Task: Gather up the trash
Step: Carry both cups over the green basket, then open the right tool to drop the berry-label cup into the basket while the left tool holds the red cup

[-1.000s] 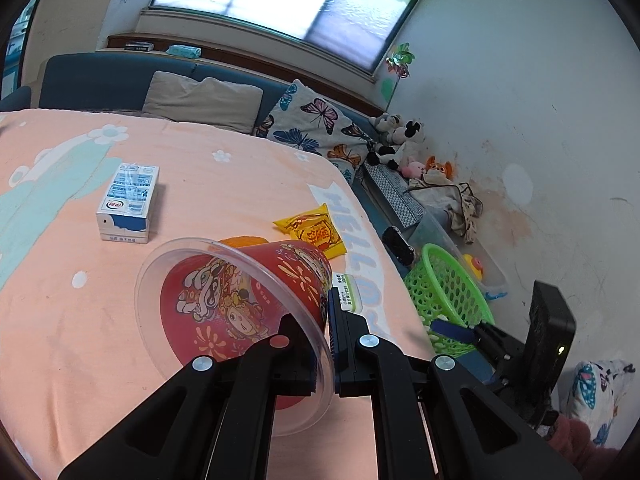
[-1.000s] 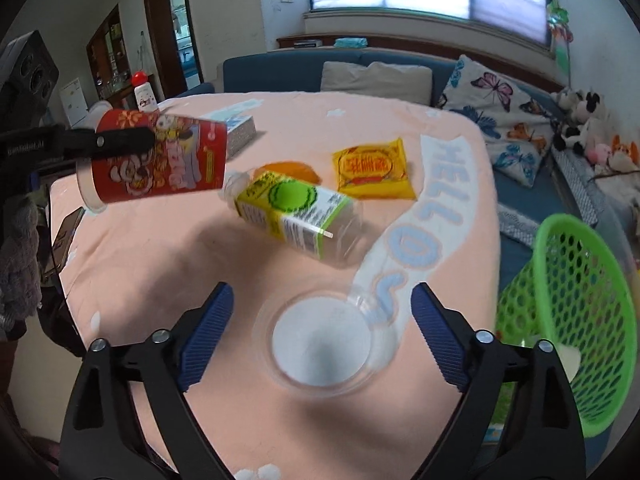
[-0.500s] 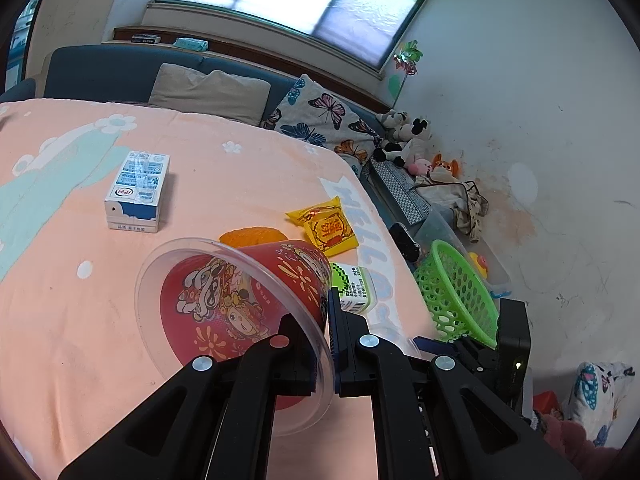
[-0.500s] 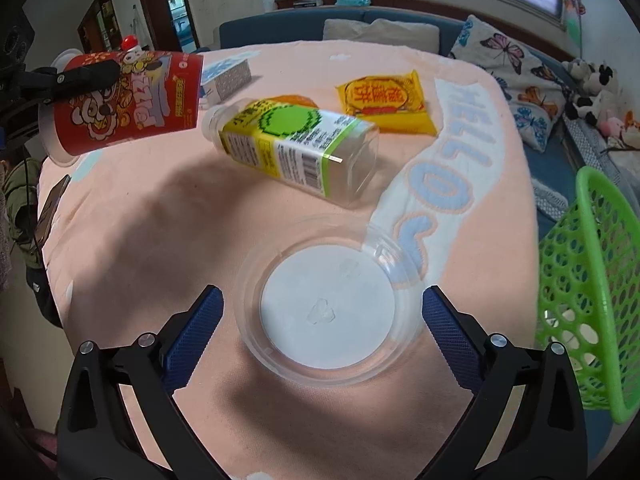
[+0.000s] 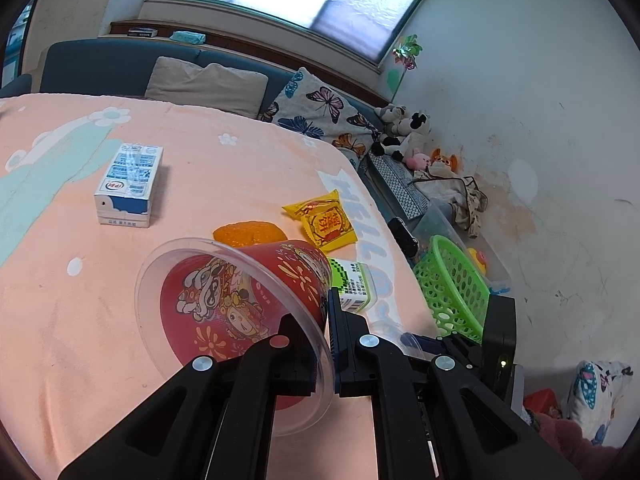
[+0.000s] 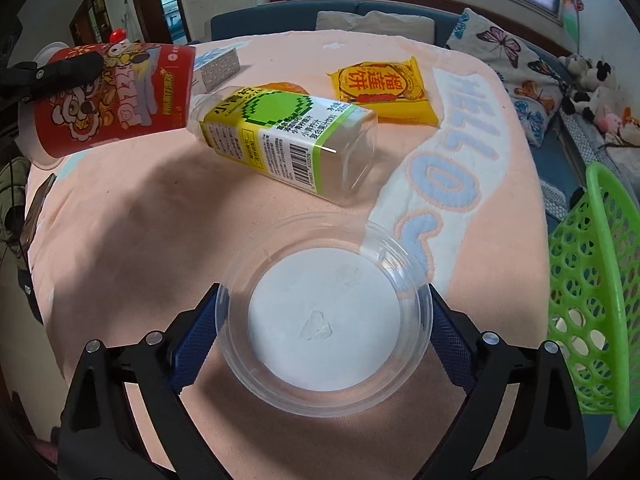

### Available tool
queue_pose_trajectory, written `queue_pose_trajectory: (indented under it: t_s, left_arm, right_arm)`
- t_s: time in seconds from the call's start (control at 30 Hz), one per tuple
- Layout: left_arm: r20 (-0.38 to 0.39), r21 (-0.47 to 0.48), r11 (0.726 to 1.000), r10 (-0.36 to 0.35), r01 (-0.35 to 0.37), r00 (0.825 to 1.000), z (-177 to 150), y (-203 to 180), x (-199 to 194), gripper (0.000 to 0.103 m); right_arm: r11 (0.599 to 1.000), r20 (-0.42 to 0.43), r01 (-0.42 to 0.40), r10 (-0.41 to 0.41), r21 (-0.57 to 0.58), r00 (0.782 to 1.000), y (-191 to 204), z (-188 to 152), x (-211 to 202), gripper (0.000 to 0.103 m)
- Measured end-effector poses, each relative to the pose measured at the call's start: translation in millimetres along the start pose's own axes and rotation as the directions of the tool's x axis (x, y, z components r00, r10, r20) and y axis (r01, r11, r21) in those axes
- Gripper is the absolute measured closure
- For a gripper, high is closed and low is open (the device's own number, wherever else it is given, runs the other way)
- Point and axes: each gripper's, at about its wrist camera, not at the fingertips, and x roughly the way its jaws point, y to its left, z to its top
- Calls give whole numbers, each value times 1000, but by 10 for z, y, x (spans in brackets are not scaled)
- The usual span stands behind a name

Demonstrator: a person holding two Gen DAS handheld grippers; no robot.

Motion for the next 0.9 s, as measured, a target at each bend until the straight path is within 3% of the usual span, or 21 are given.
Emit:
queue_pose_trajectory:
  t_s: [0.37,0.6,0.9]
  left_arm:
    - [-38,41,996,-74,76,997,72,-357,232,98]
    - [-78,96,984,-143,150,987,130,-826,504,98]
    - [-153,165,957,-212,237,965,197,-1515,953,98]
  right_arm:
    - [998,122,37,-43,56,992,-212,4,-615,10]
    - [984,190,107,-134,144,973,-706,-33,-1091,10]
    - [938,185,207,-264,277,947,-1455,-228,-1322,10]
